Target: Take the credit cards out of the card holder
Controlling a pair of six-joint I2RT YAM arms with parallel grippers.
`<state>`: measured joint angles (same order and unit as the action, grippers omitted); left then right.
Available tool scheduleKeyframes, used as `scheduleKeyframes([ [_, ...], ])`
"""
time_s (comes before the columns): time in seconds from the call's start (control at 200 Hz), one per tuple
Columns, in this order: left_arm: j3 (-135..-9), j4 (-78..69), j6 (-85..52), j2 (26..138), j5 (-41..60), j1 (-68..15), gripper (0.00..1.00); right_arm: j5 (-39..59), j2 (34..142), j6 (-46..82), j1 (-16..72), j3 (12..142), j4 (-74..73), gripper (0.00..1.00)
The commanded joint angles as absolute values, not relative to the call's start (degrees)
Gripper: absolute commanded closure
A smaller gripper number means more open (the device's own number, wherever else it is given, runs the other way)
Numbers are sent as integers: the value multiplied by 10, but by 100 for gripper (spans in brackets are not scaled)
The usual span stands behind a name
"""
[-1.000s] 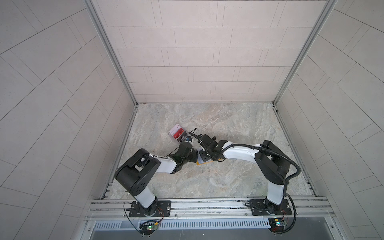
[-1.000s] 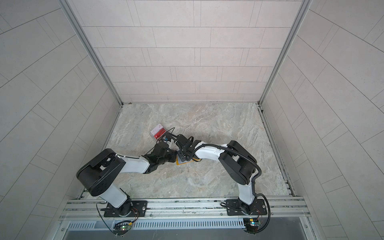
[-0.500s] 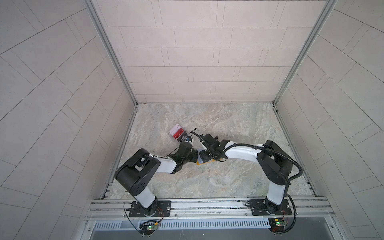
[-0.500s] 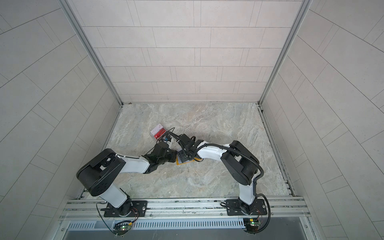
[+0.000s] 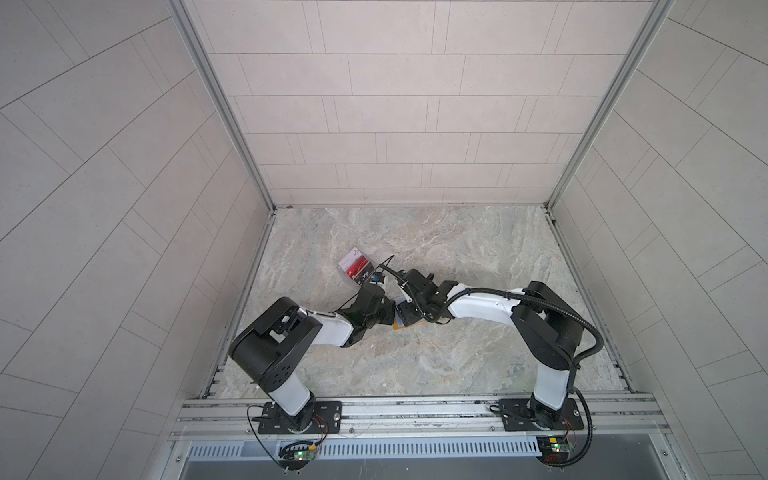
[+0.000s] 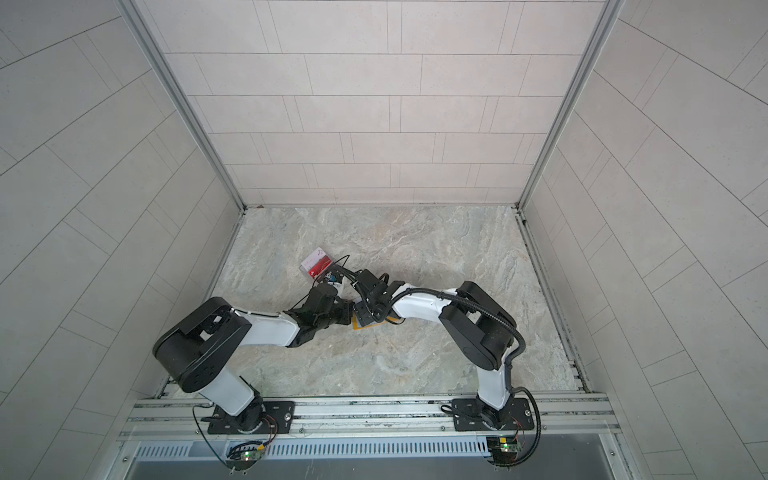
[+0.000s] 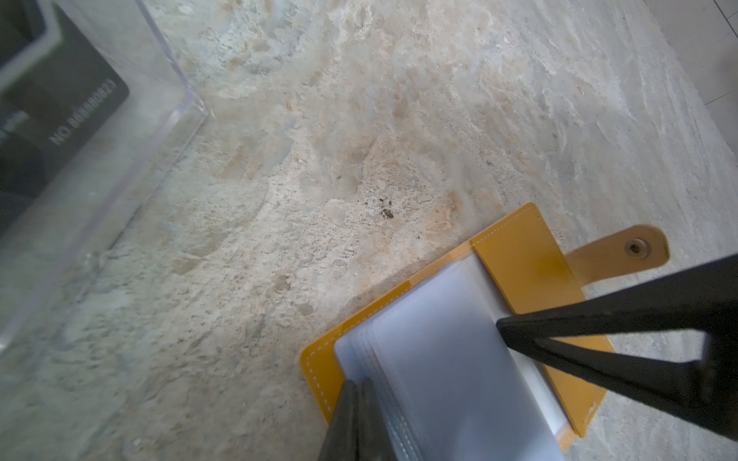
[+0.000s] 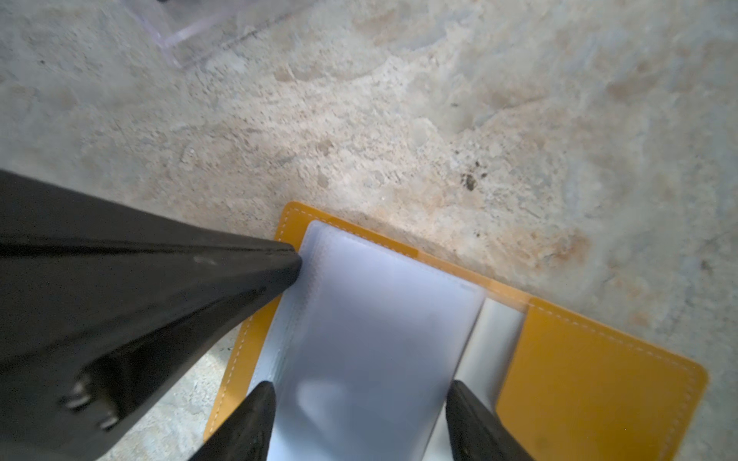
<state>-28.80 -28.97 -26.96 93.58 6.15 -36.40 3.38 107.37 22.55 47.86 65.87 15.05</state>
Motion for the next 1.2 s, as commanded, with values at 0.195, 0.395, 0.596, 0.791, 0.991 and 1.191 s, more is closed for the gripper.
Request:
scheduleKeyframes([
  [0.195, -276, -247, -260, 953, 59, -367, 100, 3, 1093, 229, 484, 666, 159, 35],
  [0.395, -275, -246, -259, 953, 58, -367, 100, -29, 1081, 231, 483, 668, 172, 47],
  [0.596, -275, -246, -258, 953, 58, -367, 100, -47, 1079, 227, 479, 674, 183, 48],
  [0.791, -278, -243, -257, 954, 59, -367, 100, -76, 1080, 224, 474, 683, 201, 46],
  [0.991, -283, -243, -257, 959, 61, -367, 100, -95, 1082, 219, 467, 691, 217, 45],
  [1.191, -285, -242, -256, 960, 62, -367, 100, -107, 1080, 218, 457, 691, 228, 46],
])
